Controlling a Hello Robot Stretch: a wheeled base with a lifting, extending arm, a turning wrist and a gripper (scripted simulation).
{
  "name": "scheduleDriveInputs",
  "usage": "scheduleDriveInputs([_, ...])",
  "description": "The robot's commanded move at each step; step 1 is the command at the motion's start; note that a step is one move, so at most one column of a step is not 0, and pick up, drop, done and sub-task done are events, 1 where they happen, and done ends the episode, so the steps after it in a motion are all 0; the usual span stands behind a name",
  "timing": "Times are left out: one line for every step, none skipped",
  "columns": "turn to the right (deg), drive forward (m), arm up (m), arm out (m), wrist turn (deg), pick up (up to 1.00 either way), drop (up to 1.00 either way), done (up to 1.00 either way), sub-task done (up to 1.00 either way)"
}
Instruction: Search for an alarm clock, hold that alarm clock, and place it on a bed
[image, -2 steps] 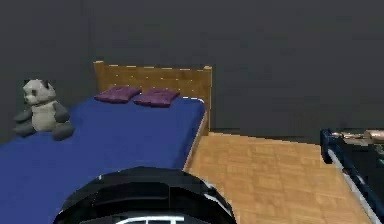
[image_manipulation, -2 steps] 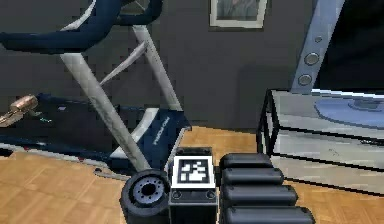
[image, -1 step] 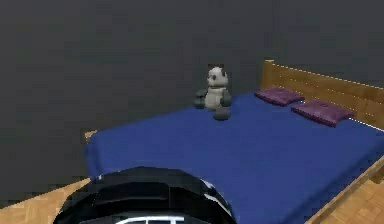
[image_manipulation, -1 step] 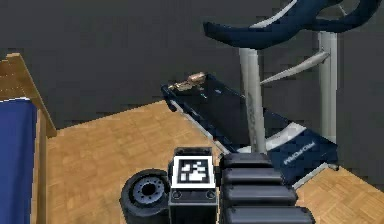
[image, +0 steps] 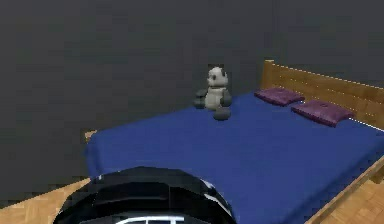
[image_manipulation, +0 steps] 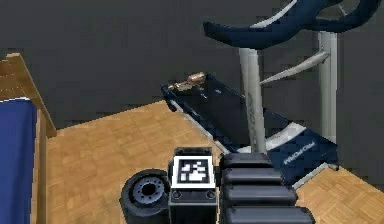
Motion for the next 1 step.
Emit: scheduleDriveInputs([45.0, 0.0, 0.0, 0.0, 0.0, 0.0, 0.0, 0.0, 0.0])
